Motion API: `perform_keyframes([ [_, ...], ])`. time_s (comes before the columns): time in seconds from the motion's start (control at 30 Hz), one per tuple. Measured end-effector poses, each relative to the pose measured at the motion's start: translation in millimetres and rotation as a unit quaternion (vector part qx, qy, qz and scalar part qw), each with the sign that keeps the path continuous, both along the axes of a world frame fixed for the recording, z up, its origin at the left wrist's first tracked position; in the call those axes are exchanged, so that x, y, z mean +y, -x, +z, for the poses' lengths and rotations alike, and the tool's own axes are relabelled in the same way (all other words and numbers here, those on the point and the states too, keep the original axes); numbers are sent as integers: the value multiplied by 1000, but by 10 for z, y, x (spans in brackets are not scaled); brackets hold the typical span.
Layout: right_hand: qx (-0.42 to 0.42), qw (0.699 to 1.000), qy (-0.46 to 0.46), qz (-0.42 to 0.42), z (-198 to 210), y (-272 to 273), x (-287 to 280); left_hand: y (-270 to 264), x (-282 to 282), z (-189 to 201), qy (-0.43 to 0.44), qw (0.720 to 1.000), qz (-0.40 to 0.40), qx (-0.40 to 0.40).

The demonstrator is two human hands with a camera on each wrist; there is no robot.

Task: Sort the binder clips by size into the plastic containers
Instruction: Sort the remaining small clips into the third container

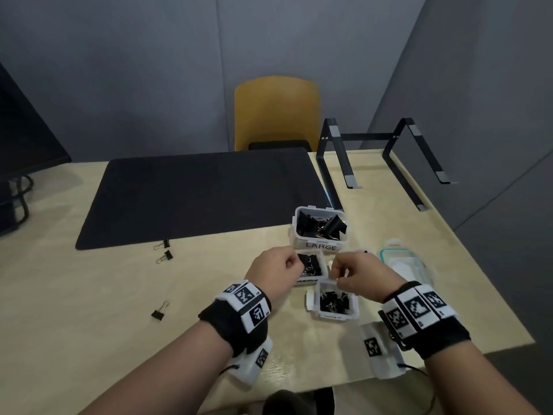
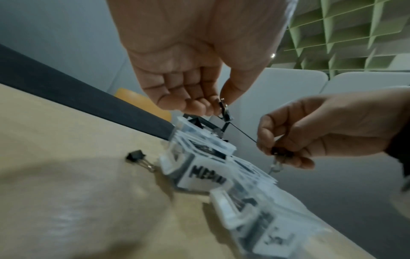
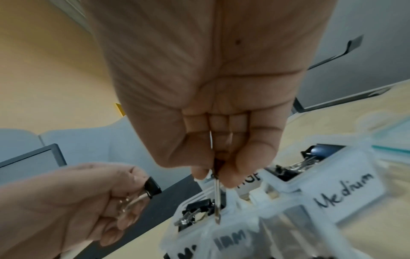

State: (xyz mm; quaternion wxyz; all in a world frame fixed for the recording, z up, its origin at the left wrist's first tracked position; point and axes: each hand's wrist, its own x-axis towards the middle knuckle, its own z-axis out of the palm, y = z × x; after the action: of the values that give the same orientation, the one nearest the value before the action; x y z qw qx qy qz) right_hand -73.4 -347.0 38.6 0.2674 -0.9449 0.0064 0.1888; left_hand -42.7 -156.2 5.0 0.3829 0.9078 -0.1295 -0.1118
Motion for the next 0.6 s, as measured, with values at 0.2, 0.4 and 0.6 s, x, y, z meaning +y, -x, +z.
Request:
perform_keyframes([
  [0.2,-9,999,34,-24,-110,172,-129,209,-252,-21,12,995,-98,4],
  [0.4,16,999,49,-15,-206,293,-197,122,-161,-58,48,998,-36,-24],
  [0.6,33,998,49,31,-253,355,-184,-186,138,-458,-61,993,102,17],
])
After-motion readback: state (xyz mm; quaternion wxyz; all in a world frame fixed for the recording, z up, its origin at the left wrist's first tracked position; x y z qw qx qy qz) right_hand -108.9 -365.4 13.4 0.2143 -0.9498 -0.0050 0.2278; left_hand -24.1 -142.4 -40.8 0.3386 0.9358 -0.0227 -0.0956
